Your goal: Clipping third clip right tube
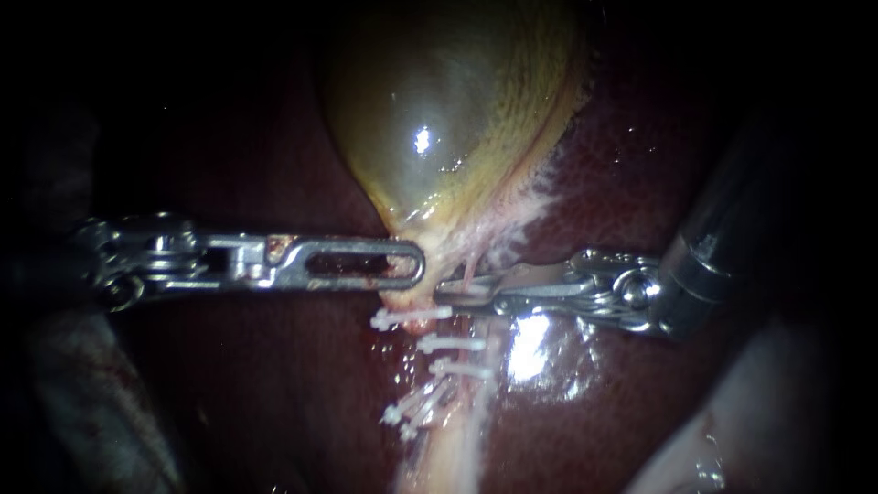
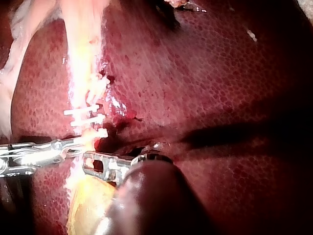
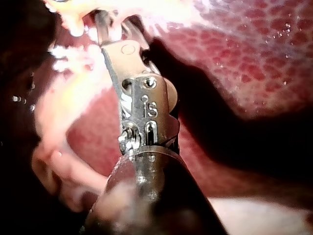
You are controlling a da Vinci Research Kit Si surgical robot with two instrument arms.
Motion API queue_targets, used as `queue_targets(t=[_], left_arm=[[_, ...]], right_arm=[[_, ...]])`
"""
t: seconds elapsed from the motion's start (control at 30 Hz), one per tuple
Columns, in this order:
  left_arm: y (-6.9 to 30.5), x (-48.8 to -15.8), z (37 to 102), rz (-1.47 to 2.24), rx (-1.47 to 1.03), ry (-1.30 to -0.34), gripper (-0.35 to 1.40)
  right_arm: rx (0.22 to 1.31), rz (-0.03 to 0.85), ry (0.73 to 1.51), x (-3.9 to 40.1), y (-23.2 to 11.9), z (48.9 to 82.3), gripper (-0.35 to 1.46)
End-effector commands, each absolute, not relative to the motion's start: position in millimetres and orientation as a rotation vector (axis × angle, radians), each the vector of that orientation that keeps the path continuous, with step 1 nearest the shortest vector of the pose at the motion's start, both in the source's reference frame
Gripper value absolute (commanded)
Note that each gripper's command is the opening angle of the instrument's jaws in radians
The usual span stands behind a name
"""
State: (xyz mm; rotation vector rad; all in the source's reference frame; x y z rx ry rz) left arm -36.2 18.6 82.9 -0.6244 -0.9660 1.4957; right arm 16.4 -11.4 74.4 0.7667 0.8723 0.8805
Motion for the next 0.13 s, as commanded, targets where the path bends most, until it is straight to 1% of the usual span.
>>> queue_targets(t=[0.03,0.13], left_arm=[[18.6,-36.2,83.0,1.496,-0.624,-0.966,-0.35],[18.6,-36.2,83.0,1.496,-0.624,-0.966,-0.35]], right_arm=[[0.767,0.881,0.872,16.4,-11.4,74.4,-0.35],[0.767,0.880,0.872,16.4,-11.4,74.4,-0.35]])
